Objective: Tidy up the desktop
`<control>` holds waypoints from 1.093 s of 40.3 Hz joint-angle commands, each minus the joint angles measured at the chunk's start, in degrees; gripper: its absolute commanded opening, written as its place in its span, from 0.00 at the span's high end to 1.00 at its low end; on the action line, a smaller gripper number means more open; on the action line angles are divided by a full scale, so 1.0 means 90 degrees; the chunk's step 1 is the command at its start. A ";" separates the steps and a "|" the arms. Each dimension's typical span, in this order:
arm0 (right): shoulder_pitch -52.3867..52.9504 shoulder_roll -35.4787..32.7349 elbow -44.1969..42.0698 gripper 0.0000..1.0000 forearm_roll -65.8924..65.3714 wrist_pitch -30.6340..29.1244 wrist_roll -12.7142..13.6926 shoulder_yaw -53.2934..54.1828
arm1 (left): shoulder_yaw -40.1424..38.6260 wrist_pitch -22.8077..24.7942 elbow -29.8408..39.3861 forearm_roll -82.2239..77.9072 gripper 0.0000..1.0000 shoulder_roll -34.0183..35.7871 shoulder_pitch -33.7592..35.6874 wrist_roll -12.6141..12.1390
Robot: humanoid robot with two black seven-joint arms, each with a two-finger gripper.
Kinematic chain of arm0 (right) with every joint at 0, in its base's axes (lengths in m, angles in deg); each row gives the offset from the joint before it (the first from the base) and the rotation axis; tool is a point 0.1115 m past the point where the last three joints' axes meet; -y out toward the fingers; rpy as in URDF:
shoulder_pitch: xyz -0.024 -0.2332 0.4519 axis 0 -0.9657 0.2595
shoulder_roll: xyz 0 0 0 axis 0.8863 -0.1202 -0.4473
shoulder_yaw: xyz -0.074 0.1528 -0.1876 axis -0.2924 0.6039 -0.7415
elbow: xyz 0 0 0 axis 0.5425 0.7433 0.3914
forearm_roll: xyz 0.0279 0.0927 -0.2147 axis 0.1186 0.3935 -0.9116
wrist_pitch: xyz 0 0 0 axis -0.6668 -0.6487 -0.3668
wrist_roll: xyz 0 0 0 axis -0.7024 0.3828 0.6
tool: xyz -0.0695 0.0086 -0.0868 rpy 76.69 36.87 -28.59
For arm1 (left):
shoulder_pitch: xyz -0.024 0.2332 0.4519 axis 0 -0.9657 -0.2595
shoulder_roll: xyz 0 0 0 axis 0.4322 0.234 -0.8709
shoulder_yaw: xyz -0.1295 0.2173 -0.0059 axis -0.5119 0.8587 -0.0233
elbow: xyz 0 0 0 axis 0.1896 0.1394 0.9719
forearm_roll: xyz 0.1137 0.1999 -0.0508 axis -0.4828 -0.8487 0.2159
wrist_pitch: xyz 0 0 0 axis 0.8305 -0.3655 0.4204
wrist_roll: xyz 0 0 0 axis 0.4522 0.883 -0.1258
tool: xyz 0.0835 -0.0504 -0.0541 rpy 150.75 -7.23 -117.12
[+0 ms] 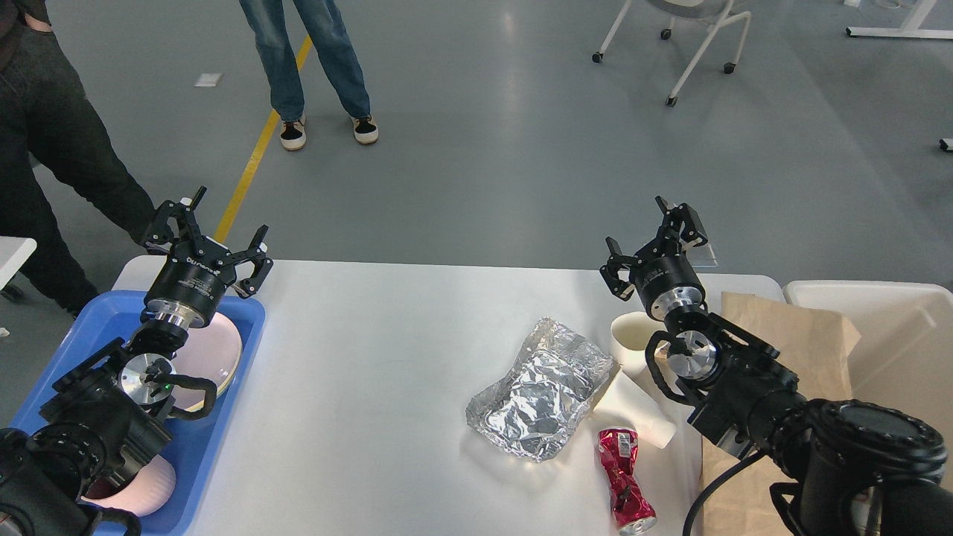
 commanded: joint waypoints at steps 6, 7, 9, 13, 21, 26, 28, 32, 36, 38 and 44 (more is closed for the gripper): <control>0.0000 0.0000 0.0000 0.00 0.0000 0.0000 0.0000 0.0000 | 0.0000 0.0014 0.0003 -0.0007 0.04 0.0029 -0.0010 -0.0028; 0.0000 0.0000 0.0000 0.00 0.0000 0.0000 0.0000 0.0000 | 0.0000 0.0024 0.0003 -0.0007 0.04 0.0029 -0.0010 -0.0028; 0.0000 0.0000 0.0000 0.00 0.0000 0.0000 0.0000 0.0000 | 0.0000 0.0014 0.0003 -0.0007 0.04 0.0029 -0.0010 -0.0028; 0.0000 0.0000 0.0000 0.00 0.0000 0.0000 0.0000 0.0000 | -0.0020 0.0024 0.0003 -0.0007 0.04 0.0010 -0.0010 0.0001; 0.0000 0.0000 0.0000 0.00 0.0000 0.0000 0.0000 0.0000 | -0.0039 0.0034 0.0003 0.0003 0.04 -0.0010 -0.0030 0.0011; 0.0000 0.0000 0.0000 0.00 0.0000 0.0000 0.0000 0.0000 | -0.0127 0.0034 0.0052 0.0032 0.04 0.0000 -0.0186 0.0040; 0.0000 0.0000 0.0000 0.00 0.0000 0.0000 0.0000 0.0000 | -0.0127 0.0034 0.0052 0.0032 0.04 0.0000 -0.0196 0.0040; 0.0000 0.0000 0.0000 0.00 0.0000 0.0000 0.0000 0.0000 | -0.0137 0.0034 0.0062 0.0042 0.04 -0.0010 -0.0196 0.0089; 0.0000 0.0000 0.0000 0.00 0.0000 0.0000 0.0000 0.0000 | -0.0127 0.0034 0.0062 0.0042 0.04 -0.0029 -0.0196 0.0245; 0.0000 0.0000 0.0000 0.00 0.0000 0.0000 0.0000 0.0000 | -0.0127 0.0043 0.0062 0.0042 0.04 -0.0039 -0.0196 0.0372; 0.0000 0.0000 0.0000 0.00 0.0000 0.0000 0.0000 0.0000 | -0.0127 0.0083 0.0062 0.0042 0.04 -0.0039 -0.0206 0.0577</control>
